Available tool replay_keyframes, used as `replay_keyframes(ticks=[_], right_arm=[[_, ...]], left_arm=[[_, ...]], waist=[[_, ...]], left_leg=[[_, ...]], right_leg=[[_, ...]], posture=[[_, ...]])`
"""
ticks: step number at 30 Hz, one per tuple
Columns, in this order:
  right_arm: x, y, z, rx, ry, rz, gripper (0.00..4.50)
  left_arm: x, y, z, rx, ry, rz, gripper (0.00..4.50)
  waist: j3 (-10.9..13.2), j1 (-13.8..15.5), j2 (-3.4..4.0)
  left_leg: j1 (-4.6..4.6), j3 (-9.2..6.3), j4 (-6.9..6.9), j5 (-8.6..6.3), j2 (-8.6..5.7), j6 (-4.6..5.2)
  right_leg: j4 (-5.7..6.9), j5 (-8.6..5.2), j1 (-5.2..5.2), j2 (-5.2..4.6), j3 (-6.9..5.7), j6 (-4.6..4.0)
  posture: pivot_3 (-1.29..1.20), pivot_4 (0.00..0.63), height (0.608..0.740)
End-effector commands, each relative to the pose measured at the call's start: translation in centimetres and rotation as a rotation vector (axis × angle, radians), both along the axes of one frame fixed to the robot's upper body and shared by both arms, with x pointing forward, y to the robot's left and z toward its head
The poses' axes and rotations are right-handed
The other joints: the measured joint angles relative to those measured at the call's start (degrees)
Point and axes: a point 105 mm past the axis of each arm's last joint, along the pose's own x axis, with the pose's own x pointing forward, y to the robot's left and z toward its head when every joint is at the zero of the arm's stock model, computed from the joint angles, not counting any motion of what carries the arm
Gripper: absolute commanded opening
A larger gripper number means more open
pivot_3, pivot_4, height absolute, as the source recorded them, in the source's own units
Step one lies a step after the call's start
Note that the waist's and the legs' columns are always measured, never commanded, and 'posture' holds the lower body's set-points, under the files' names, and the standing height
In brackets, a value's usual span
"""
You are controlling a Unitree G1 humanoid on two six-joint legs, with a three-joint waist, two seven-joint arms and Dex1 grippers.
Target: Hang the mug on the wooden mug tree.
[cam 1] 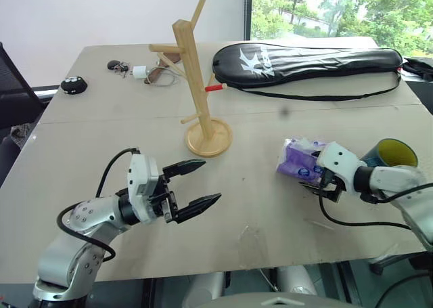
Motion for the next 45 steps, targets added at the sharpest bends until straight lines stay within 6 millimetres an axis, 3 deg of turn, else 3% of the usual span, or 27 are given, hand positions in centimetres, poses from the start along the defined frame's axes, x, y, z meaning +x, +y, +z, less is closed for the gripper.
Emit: replay_keyframes(ticks=[1, 2, 3, 8, 9, 16, 21, 22, 25, 27, 30, 35, 38, 43, 45], right_arm=[[0.5, 0.1, 0.6, 0.006, -0.041, 0.0, 3.31], [0.6, 0.1, 0.6, 0.005, -0.043, -0.003, 2.7], [0.7, 0.0, 0.6, 0.001, -0.052, -0.004, 2.55], [1.2, 0.0, 1.2, 0.003, -0.1, -0.002, 0.31], [1.4, 0.1, 1.7, 0.02, -0.11, -0.007, 0.14], [3.4, -0.2, 7.6, 0.087, -0.295, -0.033, 0.14], [5.6, -2.9, 14.2, 0.139, -0.465, -0.154, 0.14], [5.9, -3.7, 15.1, 0.135, -0.49, -0.183, 0.14], [7.0, -9.4, 17.8, 0.064, -0.56, -0.359, 0.14], [7.1, -13.6, 18.4, 0.019, -0.561, -0.49, 0.14], [6.4, -18.6, 18.0, -0.012, -0.514, -0.646, 0.14], [5.0, -24.1, 15.0, -0.004, -0.372, -0.811, 0.14], [4.3, -25.7, 12.0, -0.001, -0.285, -0.831, 0.14], [3.3, -26.4, 7.3, 0.016, -0.163, -0.82, 0.14], [2.7, -26.8, 6.0, 0.02, -0.127, -0.838, 0.77]], left_arm=[[-0.6, -0.2, 0.9, -0.003, -0.033, -0.02, 4.5], [-0.6, -0.2, 0.9, -0.004, -0.031, -0.022, 4.5], [-0.7, -0.2, 0.8, -0.002, -0.029, -0.022, 4.5], [-1.1, 0.1, 0.5, 0.0, -0.016, -0.036, 4.5], [-1.2, 0.2, 0.5, -0.002, -0.012, -0.041, 4.5], [-1.5, 0.6, 0.1, -0.011, -0.007, -0.075, 4.5], [-1.3, 0.4, 0.2, -0.019, -0.024, -0.087, 4.5], [-1.2, 0.3, 0.3, -0.022, -0.027, -0.091, 4.5], [-1.4, -0.4, 0.6, -0.048, -0.033, -0.138, 4.5], [-1.5, -0.7, 0.7, -0.055, -0.039, -0.165, 4.5], [-1.6, -1.1, 1.1, -0.073, -0.053, -0.198, 4.5], [-1.0, -1.8, 1.9, -0.111, -0.071, -0.209, 4.5], [-0.7, -2.1, 2.3, -0.126, -0.079, -0.206, 4.5], [-0.4, -2.3, 3.6, -0.187, -0.08, -0.195, 4.5], [-0.7, -2.6, 4.2, -0.202, -0.078, -0.217, 4.5]], waist=[[0.0, 0.01, 0.0], [0.0, 0.0, 0.0], [-0.01, -0.06, -0.01], [-0.01, -0.02, -0.01], [-0.01, -0.01, -0.01], [0.02, -0.09, 0.03], [0.03, 0.01, 0.04], [0.03, 0.08, 0.04], [0.03, 0.28, 0.05], [0.03, 0.49, 0.05], [0.04, 0.29, 0.07], [0.06, -0.66, 0.15], [0.05, -0.84, 0.16], [0.04, -1.12, 0.18], [0.03, -1.24, 0.21]], left_leg=[[-0.01, 0.0, 0.0, 0.0, 0.0, 0.0], [0.0, 0.01, 0.0, 0.0, 0.0, 0.0], [0.0, 0.01, 0.0, 0.0, 0.0, 0.0], [0.01, 0.0, 0.0, 0.0, 0.0, 0.0], [0.01, 0.0, 0.01, 0.0, 0.0, 0.0], [0.0, 0.02, 0.0, 0.0, 0.0, 0.0], [-0.01, 0.01, -0.01, 0.0, 0.0, 0.0], [-0.03, -0.03, -0.01, 0.0, 0.0, 0.0], [-0.09, -0.05, -0.02, 0.0, -0.01, 0.0], [-0.21, -0.04, 0.01, 0.0, -0.1, 0.02], [-0.25, 0.01, -0.04, 0.0, -0.09, 0.02], [-0.16, 0.19, -0.07, 0.0, -0.01, 0.02], [-0.09, 0.29, -0.03, 0.0, -0.02, 0.03], [-0.08, 0.28, -0.01, 0.0, -0.01, 0.03], [-0.08, 0.29, 0.01, 0.0, -0.02, 0.03]], right_leg=[[0.0, 0.0, -0.01, 0.0, 0.0, 0.0], [0.0, 0.0, 0.0, 0.0, 0.01, 0.0], [0.0, 0.0, 0.0, 0.0, 0.01, 0.0], [0.0, 0.0, 0.01, 0.01, 0.01, 0.0], [0.0, 0.0, 0.01, 0.01, 0.01, 0.0], [0.0, 0.0, -0.01, 0.02, 0.02, 0.0], [-0.01, 0.0, -0.02, 0.01, 0.01, 0.0], [-0.01, 0.0, -0.02, 0.0, -0.02, -0.01], [-0.09, 0.0, -0.04, -0.03, -0.08, -0.01], [-0.13, 0.0, -0.09, -0.13, -0.11, 0.0], [-0.17, 0.0, -0.14, -0.14, -0.11, -0.01], [-0.08, 0.0, -0.14, -0.1, 0.03, -0.01], [0.01, 0.0, -0.12, -0.09, 0.11, 0.0], [0.04, 0.0, -0.11, -0.08, 0.13, 0.0], [0.05, 0.0, -0.11, -0.08, 0.16, 0.01]], posture=[[0.0, 0.15, 0.74], [0.0, 0.15, 0.74], [0.0, 0.15, 0.74], [0.0, 0.15, 0.74], [0.0, 0.15, 0.74], [0.0, 0.15, 0.74], [0.0, 0.15, 0.74], [0.0, 0.15, 0.74], [0.0, 0.15, 0.74], [0.0, 0.15, 0.74], [0.0, 0.15, 0.74], [0.0, 0.15, 0.74], [0.0, 0.15, 0.74], [0.0, 0.15, 0.74], [0.0, 0.15, 0.74]])
